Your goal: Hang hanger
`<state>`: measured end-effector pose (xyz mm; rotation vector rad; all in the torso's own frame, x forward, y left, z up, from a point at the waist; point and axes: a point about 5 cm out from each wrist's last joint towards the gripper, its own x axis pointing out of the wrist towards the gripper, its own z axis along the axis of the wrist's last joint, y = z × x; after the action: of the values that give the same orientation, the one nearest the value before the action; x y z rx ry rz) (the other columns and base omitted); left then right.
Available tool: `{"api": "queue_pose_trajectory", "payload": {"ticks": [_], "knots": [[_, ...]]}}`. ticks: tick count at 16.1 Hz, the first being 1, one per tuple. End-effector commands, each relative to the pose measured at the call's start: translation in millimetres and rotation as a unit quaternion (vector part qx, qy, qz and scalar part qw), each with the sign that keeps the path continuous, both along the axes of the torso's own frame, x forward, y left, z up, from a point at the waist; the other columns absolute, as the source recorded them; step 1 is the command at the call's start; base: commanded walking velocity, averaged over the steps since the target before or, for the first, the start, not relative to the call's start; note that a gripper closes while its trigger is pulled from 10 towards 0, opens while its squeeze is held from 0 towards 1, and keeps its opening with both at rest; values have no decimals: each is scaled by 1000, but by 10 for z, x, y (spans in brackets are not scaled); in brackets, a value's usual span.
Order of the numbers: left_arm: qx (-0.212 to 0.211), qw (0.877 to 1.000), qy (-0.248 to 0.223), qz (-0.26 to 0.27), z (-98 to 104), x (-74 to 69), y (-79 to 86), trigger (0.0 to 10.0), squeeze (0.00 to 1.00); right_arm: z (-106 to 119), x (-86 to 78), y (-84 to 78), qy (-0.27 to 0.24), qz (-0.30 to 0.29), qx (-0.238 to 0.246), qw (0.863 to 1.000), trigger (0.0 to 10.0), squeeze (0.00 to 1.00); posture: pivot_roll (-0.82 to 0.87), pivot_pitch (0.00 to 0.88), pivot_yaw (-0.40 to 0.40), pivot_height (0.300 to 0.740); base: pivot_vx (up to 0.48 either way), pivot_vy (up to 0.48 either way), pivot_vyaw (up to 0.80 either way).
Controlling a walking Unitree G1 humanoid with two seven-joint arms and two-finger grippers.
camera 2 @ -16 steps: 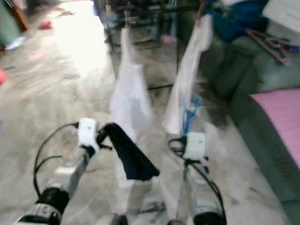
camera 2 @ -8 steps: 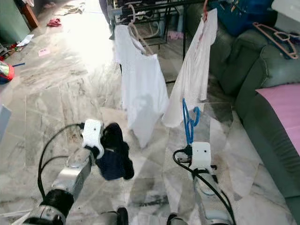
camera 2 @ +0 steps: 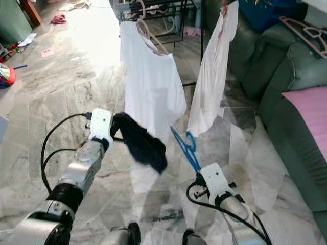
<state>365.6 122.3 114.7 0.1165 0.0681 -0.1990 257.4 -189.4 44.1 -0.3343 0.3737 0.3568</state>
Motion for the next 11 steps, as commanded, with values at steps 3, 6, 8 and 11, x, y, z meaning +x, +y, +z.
{"api": "queue_pose_trajectory", "payload": {"ticks": [3, 6, 8, 11], "knots": [[27, 999, -31, -16, 129, 65, 30, 10000, 0, 150, -55, 26, 2, 62, 19, 998, 10000, 0, 44, 239, 108, 740, 0, 0, 0], [29, 999, -41, -9, 189, 94, 42, 10000, 0, 237, -115, 107, 9, 112, 42, 993, 10000, 0, 48, 242, 113, 740, 0, 0, 0], [32, 998, -51, 1, 243, 123, 62, 10000, 0, 295, -177, 150, 18, 156, 50, 986, 10000, 0, 54, 245, 117, 740, 0, 0, 0], [53, 997, -55, 16, 260, 148, 131, 10000, 0, 403, -230, 141, 24, 187, 59, 980, 10000, 0, 58, 246, 124, 740, 0, 0, 0]]}}
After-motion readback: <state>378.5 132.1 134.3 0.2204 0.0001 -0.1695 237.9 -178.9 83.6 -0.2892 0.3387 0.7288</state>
